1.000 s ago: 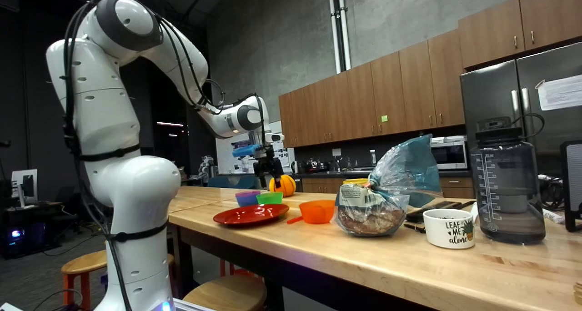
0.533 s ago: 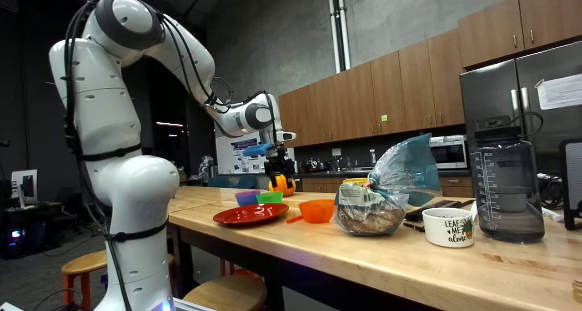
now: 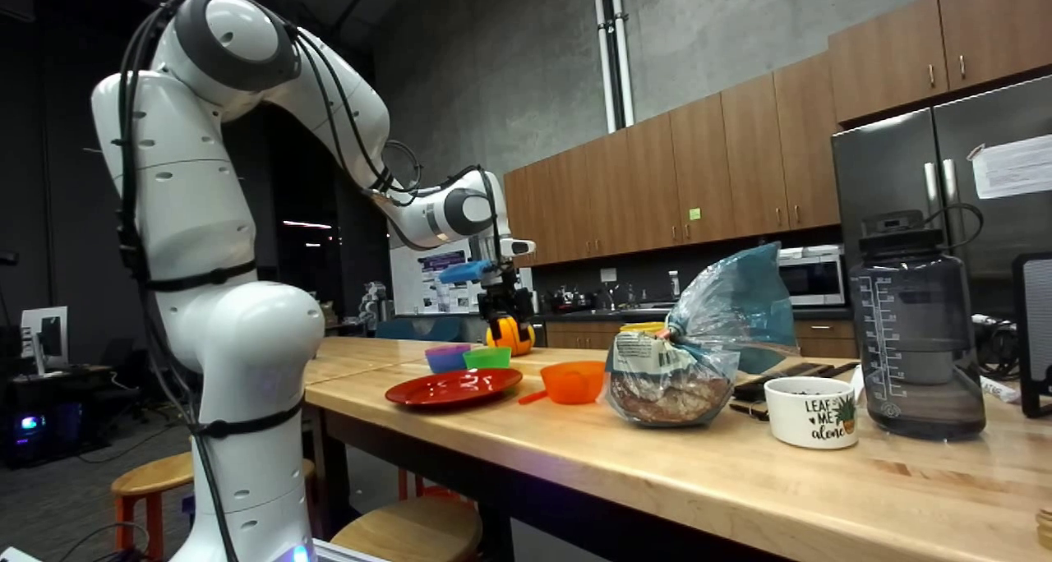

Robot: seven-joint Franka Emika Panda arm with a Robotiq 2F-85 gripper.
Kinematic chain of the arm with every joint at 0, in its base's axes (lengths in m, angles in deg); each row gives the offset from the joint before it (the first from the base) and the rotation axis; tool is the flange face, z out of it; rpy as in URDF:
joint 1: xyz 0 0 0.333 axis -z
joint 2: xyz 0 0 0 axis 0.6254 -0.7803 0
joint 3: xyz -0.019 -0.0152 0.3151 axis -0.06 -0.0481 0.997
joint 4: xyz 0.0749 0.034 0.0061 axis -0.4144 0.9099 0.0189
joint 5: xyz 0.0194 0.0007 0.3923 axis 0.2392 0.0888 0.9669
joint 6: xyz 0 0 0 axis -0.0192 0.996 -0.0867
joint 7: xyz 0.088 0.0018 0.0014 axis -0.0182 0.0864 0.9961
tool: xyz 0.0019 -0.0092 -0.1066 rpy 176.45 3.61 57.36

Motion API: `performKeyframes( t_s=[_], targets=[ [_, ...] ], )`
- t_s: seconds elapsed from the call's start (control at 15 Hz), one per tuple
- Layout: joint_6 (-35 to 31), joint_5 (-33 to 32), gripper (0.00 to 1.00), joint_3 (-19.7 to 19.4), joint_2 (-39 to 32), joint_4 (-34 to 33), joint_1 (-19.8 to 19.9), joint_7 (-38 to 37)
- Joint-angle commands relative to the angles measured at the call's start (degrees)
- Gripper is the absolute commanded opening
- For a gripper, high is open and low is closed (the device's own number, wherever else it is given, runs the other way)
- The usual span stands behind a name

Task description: Put the orange pen inside the orange cup and she is now using grade 5

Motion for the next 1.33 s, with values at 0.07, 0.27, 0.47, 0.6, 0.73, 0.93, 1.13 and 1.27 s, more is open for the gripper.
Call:
performKeyframes(
  t_s=[0.07, 0.27, 0.47, 0.6, 0.73, 0.93, 1.13, 1.27],
  targets=[
    [-0.34, -2.43, 1.0, 0.51, -0.61, -0.33, 0.93, -1.39],
    [1.34, -4.01, 1.0, -0.26, 1.33, 0.61, 1.55, -0.14],
    [1.88, -4.9, 1.0, -1.33, 3.49, 2.59, 2.64, 0.58],
    [3.14, -5.24, 1.0, -1.86, 5.42, 4.27, 3.48, 0.91],
    [4.44, -6.45, 1.0, -2.42, 7.93, 6.44, 4.77, 0.88],
    [6.67, -8.32, 1.0, -3.98, 10.73, 9.24, 6.9, 2.94],
    [6.94, -9.41, 1.0, -6.78, 11.72, 11.22, 9.08, 6.93],
    [5.88, -8.98, 1.0, -8.63, 11.35, 11.92, 9.75, 10.01]
  ],
)
